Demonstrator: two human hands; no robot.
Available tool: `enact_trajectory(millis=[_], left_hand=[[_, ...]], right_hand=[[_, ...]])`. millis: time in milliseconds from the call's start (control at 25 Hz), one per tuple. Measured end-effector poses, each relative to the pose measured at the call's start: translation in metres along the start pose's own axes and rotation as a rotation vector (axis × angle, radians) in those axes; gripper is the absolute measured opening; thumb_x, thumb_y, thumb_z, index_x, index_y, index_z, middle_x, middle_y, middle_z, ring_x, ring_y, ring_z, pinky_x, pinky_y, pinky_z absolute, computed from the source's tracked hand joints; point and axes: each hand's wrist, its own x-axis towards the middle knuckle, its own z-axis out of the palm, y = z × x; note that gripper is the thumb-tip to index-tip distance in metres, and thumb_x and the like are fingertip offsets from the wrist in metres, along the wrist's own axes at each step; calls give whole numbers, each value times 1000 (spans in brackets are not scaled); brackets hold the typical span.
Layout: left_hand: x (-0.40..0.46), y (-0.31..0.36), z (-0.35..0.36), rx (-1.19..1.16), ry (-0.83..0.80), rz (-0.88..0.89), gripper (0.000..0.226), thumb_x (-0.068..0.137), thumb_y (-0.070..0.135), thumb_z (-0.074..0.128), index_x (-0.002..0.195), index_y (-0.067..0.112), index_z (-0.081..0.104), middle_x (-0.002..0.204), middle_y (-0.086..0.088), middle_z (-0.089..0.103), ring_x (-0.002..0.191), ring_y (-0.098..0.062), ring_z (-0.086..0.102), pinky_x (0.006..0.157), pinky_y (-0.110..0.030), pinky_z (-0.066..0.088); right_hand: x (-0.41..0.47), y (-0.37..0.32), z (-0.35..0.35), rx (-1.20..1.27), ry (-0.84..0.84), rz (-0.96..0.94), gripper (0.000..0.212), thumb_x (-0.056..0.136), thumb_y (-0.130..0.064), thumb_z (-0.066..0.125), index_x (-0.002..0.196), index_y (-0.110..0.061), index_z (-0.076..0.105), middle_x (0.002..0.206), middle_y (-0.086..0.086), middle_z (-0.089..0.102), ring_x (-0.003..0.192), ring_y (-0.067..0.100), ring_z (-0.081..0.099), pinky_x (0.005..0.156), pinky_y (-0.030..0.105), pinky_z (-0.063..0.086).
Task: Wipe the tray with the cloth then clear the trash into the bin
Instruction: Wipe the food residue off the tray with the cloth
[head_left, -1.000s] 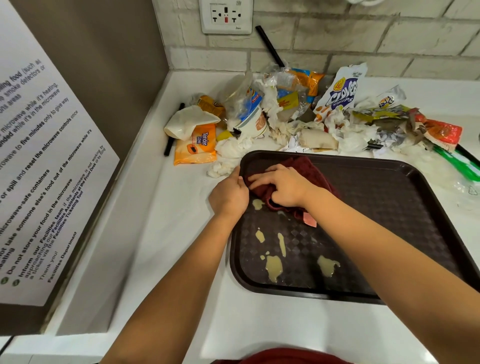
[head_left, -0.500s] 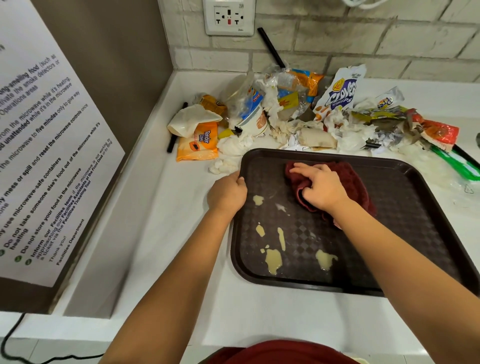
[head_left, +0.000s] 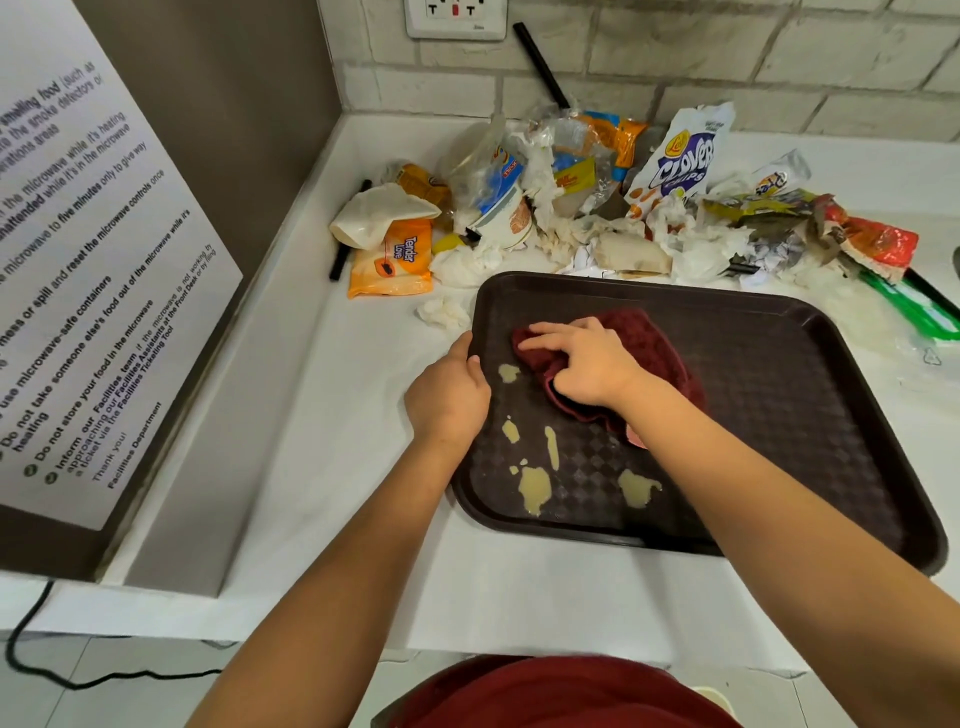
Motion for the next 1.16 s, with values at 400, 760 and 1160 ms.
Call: enact_trajectory(millis=[400, 760, 1160], left_hand=[[-1, -3, -2, 5, -4, 0, 42, 100, 32, 29, 141, 27, 38, 133, 1, 56, 119, -22, 54, 90, -32, 46], [1, 1, 0, 27, -11, -30, 42, 101, 32, 28, 141, 28, 37, 131, 1, 58, 117, -22, 56, 84, -30, 47], [1, -3, -2, 23, -21, -7, 42, 100, 34, 28, 141, 28, 39, 135, 2, 55, 121, -23, 53, 91, -32, 47]], right_hand=[[-24, 60, -8, 30, 61, 1, 59, 77, -7, 53, 125, -41, 53, 143, -12, 41, 124, 26, 37, 107, 38, 28], [-8, 13, 2, -21, -22, 27, 57, 83, -13, 46, 129, -46, 46, 148, -16, 30, 133, 27, 23, 109, 43, 17], [-41, 41, 1, 204, 103, -46, 46, 74, -4, 52, 103, -35, 69, 127, -12, 57, 113, 18, 43, 107, 31, 26]])
